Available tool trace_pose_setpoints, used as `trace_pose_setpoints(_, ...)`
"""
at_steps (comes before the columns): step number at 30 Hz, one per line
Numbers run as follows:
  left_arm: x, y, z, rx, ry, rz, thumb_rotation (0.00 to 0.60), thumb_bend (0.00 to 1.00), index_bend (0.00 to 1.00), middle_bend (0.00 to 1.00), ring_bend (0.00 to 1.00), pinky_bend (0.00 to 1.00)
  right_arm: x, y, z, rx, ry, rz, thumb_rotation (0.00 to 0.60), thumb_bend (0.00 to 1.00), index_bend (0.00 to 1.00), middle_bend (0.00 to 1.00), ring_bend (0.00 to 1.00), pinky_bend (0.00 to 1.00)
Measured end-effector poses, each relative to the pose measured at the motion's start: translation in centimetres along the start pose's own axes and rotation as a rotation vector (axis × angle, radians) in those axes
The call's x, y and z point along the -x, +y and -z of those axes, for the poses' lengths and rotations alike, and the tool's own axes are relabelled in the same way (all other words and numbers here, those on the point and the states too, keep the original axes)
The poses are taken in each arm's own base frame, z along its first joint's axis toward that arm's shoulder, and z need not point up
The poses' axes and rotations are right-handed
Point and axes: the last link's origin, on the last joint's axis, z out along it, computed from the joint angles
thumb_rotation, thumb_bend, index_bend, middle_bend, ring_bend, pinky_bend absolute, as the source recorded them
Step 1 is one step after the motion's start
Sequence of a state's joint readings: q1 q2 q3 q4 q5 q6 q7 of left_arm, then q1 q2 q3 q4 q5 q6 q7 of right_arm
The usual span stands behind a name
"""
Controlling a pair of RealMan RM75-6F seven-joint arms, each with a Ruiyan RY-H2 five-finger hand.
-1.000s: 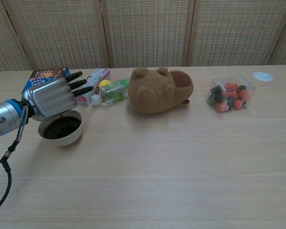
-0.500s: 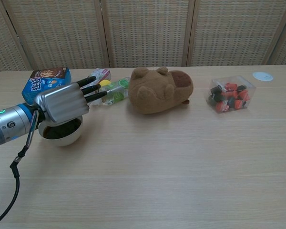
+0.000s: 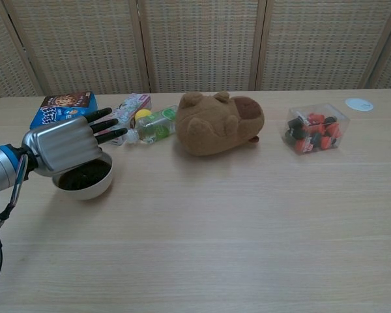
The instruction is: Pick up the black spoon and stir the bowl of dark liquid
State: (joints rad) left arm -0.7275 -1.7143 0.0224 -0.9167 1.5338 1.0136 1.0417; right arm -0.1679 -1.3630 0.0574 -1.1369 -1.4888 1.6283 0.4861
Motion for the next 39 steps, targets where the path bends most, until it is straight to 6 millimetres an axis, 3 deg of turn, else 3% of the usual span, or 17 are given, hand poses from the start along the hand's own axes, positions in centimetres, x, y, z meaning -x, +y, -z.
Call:
trace_pose_setpoints(9,0.1,-0.5,-1.6,-0.048,-0.029,0.023,0.6,0.41,0.65,0.0,0.0,0.0,0.0,0.1,0.0,0.009,-0.002,0.002,0.6,0.3,0.35,0.21,0.1,0.24)
trace_pose_setpoints(19,-1.7,0.2,-2.4,-0.042,0.009,0.067,0.6,0.41,0.65,0.0,0.0,0.0,-0.1,0.3,0.1,0.014,0.001,0.002,0.6,0.3,0.35,0.21,0.1,0.24)
trace_pose_setpoints(29,-1.5,0.4,-0.6,-0.032,0.011,0.142,0.6,0.41,0.65,0.0,0.0,0.0,0.0,0.1,0.1,0.004,0.0,0.001,0.6,0.3,0.35,0.21,0.1,0.24)
trace_pose_setpoints(39,0.1,-1.2,0.8,-0.086,-0.028,0.192,0.6,0.41,0.65,0.0,0.0,0.0,0.0,-0.3,0.0,-0.009,0.001,0.003,0.6,0.3,0.35,0.21,0.1,0.24)
